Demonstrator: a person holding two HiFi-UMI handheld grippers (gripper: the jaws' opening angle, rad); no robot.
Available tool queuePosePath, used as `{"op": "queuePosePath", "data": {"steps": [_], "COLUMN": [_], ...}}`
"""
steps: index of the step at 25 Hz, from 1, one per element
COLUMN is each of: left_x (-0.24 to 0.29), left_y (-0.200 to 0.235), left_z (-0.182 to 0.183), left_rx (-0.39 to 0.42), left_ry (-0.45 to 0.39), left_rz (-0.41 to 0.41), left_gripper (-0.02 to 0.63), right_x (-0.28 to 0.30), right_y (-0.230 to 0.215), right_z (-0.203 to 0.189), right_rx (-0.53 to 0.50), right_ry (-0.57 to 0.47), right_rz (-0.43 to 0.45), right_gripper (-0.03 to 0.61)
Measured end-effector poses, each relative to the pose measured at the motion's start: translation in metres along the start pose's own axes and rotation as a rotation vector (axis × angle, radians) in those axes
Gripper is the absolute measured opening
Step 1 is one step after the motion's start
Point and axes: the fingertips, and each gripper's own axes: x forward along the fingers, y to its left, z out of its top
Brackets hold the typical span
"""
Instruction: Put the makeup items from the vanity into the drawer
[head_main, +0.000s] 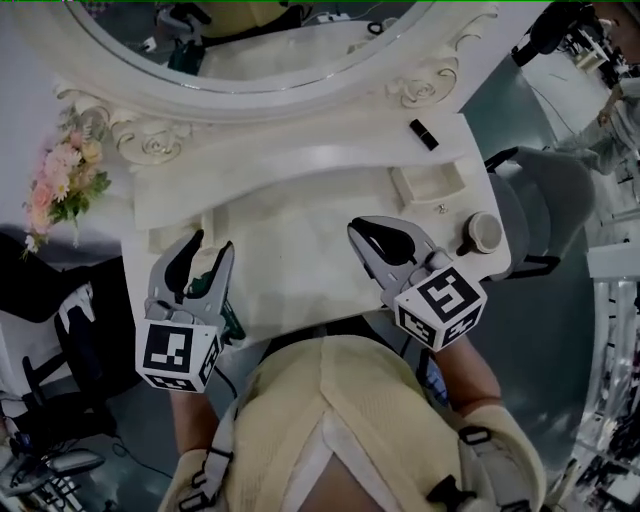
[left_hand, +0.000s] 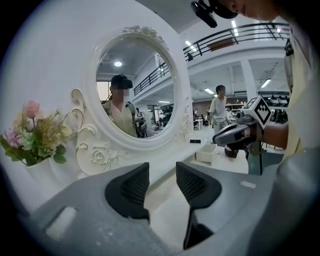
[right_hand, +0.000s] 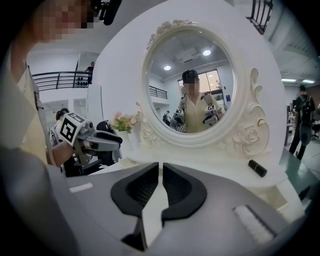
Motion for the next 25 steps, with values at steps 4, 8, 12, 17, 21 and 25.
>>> {"op": "queuePosePath", "data": {"steps": [4,8,12,17,21,25], "left_x": [0.009,0.020,0.035,0.053,0.066,0.081], "left_y": [-0.021,-0.034,-0.048,-0.071,-0.083,-0.099], "left_z": [0.010,0.007,0.001,-0.002,0.002,0.006], "left_rx": [-0.084,-0.086,-0.076,-0.060,-0.045,-0.045], "left_ry": [-0.050,-0.052,-0.028,-0.022,-0.060,-0.119], "left_rz": [-0.061,-0.082,-0.122,-0.198,-0.205,-0.226], "left_gripper": [0.179,0.179,0.179,0.179,0.179,0.179], "right_x": [-0.020,-0.037,-0.047,-0.051,-0.047,-0.039], "right_y": [-0.037,-0.077,-0.109,-0.144,-0.174,-0.203], "right_z": [0.009,0.014,0.013,0.007,0.000,-0.012], "right_rx": [-0.046,-0.083,-0.118,-0.129,-0.130,-0.107], "right_ry": [-0.018,-0.026,-0.007,0.033,0.052,0.075], "right_rz": [-0.115,-0.232,-0.316,-0.372,-0.416,-0.446], "right_gripper": [0.063,0.092,0.123,0.163,0.164,0.164]}}
